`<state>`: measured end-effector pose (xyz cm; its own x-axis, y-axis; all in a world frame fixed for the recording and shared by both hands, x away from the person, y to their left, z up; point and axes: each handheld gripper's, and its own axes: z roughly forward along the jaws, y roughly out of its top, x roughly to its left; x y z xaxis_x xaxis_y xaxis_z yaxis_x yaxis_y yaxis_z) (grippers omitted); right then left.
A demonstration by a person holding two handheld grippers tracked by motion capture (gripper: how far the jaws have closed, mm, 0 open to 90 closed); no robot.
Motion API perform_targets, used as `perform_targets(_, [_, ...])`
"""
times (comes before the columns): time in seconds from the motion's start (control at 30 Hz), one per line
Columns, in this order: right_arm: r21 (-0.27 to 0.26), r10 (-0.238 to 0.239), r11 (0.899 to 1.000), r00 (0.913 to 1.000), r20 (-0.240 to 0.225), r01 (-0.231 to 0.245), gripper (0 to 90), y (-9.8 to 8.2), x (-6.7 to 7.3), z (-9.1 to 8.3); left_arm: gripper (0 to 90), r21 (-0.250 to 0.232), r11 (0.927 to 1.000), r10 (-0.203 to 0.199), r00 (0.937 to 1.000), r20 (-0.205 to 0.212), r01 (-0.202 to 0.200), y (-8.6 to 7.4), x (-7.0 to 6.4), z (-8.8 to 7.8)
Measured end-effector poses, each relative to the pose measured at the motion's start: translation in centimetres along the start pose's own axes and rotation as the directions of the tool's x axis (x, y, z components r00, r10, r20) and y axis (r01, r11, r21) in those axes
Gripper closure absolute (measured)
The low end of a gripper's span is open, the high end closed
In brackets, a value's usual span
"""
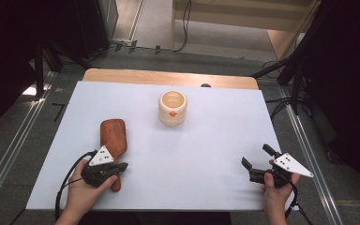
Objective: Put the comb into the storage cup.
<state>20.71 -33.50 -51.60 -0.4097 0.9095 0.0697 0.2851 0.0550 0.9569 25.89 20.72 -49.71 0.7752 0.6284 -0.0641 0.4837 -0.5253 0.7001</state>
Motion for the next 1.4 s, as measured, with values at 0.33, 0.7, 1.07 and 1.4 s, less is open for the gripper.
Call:
perform_targets(0.33, [0.0, 0.0, 1.0, 1.0, 0.001, 0.0, 0.0, 0.0, 0.0, 0.0, 90.0, 0.043, 0.9983, -0.039, 0.9987, -0.034, 0.04, -1.0, 2.3, -1.7])
perform_targets(0.7, [0.002, 0.0, 1.0, 1.0, 0.003, 0.0, 0.0, 0.0, 0.0, 0.1, 90.0, 0.066, 0.9956, -0.064, 0.9974, -0.034, 0.066, -1.6, 3.8, -3.0])
perform_targets(1.07, [0.005, -0.003, 1.0, 1.0, 0.003, 0.003, 0.0, 0.0, 0.0, 0.1, 61.6, -0.013, 0.996, -0.089, 0.9956, -0.028, 0.089, -0.6, 3.9, -5.3])
perform_targets(1.4, [0.008, -0.007, 1.0, 1.0, 0.007, 0.007, 0.0, 0.0, 0.0, 0.2, 46.9, 0.047, 0.9916, -0.112, 0.982, -0.152, 0.121, -0.8, 4.6, -3.7])
